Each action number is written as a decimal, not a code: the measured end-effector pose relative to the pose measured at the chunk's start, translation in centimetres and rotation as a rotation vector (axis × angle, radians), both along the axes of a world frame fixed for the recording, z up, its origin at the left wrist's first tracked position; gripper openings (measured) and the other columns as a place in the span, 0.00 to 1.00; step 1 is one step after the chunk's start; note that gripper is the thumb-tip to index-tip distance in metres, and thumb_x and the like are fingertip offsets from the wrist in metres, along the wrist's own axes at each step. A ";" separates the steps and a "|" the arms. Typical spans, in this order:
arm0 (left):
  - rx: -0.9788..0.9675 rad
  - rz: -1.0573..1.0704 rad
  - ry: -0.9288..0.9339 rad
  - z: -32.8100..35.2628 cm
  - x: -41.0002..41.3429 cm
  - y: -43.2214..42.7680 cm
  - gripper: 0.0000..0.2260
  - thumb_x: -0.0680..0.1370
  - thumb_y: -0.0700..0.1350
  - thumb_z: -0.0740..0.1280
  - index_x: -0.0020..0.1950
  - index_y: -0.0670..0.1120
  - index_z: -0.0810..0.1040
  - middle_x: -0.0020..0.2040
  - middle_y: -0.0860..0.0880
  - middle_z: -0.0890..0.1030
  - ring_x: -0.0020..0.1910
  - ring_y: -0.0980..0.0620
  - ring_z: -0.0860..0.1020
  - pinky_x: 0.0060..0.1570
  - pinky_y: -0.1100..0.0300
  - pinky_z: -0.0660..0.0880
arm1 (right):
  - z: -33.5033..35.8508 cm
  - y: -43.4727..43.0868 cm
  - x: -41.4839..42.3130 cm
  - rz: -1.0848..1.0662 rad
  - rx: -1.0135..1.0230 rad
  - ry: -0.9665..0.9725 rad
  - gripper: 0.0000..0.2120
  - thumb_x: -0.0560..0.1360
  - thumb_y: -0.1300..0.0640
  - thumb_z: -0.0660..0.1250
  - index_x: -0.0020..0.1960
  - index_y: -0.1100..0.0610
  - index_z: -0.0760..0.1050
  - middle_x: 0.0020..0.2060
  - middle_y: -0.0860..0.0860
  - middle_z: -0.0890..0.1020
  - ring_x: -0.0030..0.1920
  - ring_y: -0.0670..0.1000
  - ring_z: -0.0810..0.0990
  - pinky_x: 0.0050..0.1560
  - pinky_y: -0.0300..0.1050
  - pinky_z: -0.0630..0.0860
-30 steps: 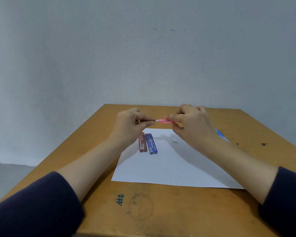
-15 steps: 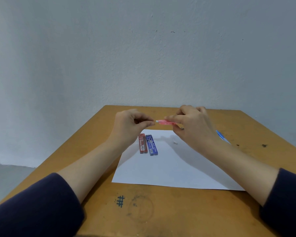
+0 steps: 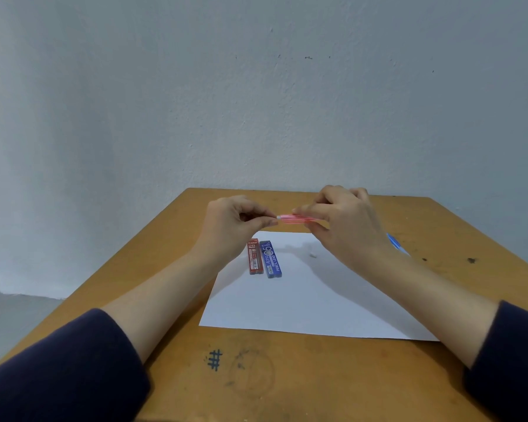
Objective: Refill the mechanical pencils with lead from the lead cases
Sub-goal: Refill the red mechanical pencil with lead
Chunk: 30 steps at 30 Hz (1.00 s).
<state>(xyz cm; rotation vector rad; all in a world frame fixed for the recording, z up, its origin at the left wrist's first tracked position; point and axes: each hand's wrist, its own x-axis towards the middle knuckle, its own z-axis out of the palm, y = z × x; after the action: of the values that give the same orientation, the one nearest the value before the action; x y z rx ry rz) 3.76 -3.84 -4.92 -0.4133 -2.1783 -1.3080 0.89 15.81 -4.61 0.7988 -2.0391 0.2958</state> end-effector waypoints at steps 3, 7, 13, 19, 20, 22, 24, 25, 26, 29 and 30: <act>0.073 -0.021 -0.039 0.1 0.0 0.0 0.09 0.67 0.36 0.77 0.37 0.49 0.83 0.33 0.51 0.82 0.33 0.58 0.78 0.37 0.66 0.75 | 0.0 0.0 0.0 0.007 0.001 -0.005 0.14 0.64 0.63 0.77 0.48 0.51 0.84 0.33 0.51 0.76 0.34 0.54 0.77 0.39 0.51 0.70; 0.145 -0.049 -0.023 0.1 0.2 0.1 0.12 0.66 0.33 0.77 0.39 0.48 0.81 0.32 0.51 0.82 0.34 0.56 0.80 0.40 0.65 0.78 | -0.1 -0.1 0.2 0.027 -0.005 -0.056 0.13 0.65 0.59 0.72 0.49 0.50 0.84 0.34 0.49 0.77 0.34 0.53 0.77 0.41 0.48 0.68; 0.329 -0.088 -0.024 0.6 0.5 0.5 0.27 0.64 0.34 0.78 0.59 0.48 0.74 0.38 0.47 0.84 0.38 0.51 0.83 0.43 0.65 0.78 | 0.6 -0.7 1.5 0.080 -0.188 -0.569 0.15 0.69 0.57 0.74 0.55 0.45 0.81 0.36 0.45 0.77 0.37 0.47 0.75 0.38 0.31 0.67; 0.503 -0.102 -0.110 1.1 0.9 0.8 0.31 0.66 0.35 0.77 0.65 0.45 0.70 0.42 0.47 0.85 0.42 0.52 0.84 0.44 0.65 0.78 | 1.0 -1.4 2.5 0.213 -0.432 -0.793 0.15 0.68 0.58 0.76 0.51 0.44 0.82 0.33 0.46 0.80 0.32 0.44 0.73 0.32 0.33 0.69; 0.501 -0.107 -0.121 1.1 1.0 1.0 0.29 0.67 0.36 0.77 0.64 0.46 0.72 0.41 0.47 0.85 0.42 0.54 0.84 0.43 0.65 0.77 | 1.1 -1.6 2.6 0.244 -0.471 -0.818 0.15 0.68 0.59 0.76 0.49 0.43 0.82 0.32 0.47 0.80 0.32 0.44 0.73 0.34 0.34 0.70; 0.482 -0.114 -0.134 1.2 1.2 1.3 0.24 0.68 0.38 0.76 0.62 0.47 0.74 0.40 0.49 0.86 0.42 0.56 0.83 0.42 0.65 0.76 | 1.3 -1.8 3.0 0.292 -0.536 -0.846 0.15 0.67 0.60 0.76 0.46 0.41 0.81 0.32 0.49 0.80 0.33 0.45 0.74 0.38 0.39 0.73; 0.480 -0.124 -0.137 1.2 1.5 1.5 0.21 0.68 0.39 0.76 0.59 0.48 0.76 0.39 0.49 0.86 0.42 0.57 0.83 0.45 0.63 0.75 | 1.3 -2.0 3.3 0.316 -0.594 -0.862 0.15 0.66 0.62 0.77 0.43 0.42 0.82 0.33 0.51 0.82 0.34 0.48 0.77 0.42 0.43 0.77; 0.481 -0.127 -0.136 1.2 1.6 1.6 0.21 0.68 0.39 0.76 0.58 0.49 0.76 0.39 0.49 0.86 0.42 0.57 0.83 0.48 0.61 0.75 | 1.2 -2.0 3.5 0.323 -0.625 -0.870 0.15 0.66 0.62 0.77 0.43 0.43 0.82 0.34 0.51 0.83 0.36 0.49 0.79 0.44 0.44 0.78; 0.479 -0.128 -0.137 1.2 1.7 1.7 0.20 0.68 0.39 0.76 0.57 0.49 0.76 0.39 0.49 0.86 0.43 0.57 0.83 0.50 0.59 0.75 | 1.2 -2.1 3.6 0.327 -0.654 -0.880 0.14 0.65 0.63 0.77 0.42 0.45 0.83 0.35 0.50 0.84 0.37 0.50 0.82 0.46 0.44 0.79; 0.470 -0.162 -0.145 1.1 1.9 1.9 0.20 0.68 0.39 0.76 0.57 0.48 0.77 0.39 0.47 0.85 0.42 0.56 0.83 0.51 0.59 0.75 | 0.9 -2.3 3.9 0.334 -0.711 -0.909 0.11 0.65 0.63 0.77 0.42 0.49 0.83 0.34 0.48 0.85 0.38 0.47 0.83 0.45 0.40 0.80; 0.469 -0.176 -0.145 1.1 2.0 2.1 0.19 0.68 0.39 0.76 0.57 0.47 0.77 0.39 0.47 0.85 0.41 0.56 0.83 0.48 0.62 0.75 | 0.9 -2.4 4.0 0.334 -0.717 -0.918 0.10 0.65 0.63 0.77 0.42 0.50 0.83 0.34 0.48 0.85 0.37 0.45 0.83 0.43 0.38 0.79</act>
<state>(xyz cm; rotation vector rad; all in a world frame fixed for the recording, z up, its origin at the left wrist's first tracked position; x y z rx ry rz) 5.73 -1.78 -3.84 -0.3337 -1.8909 -1.9377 4.88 13.43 -3.69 0.5660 -2.3024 1.7288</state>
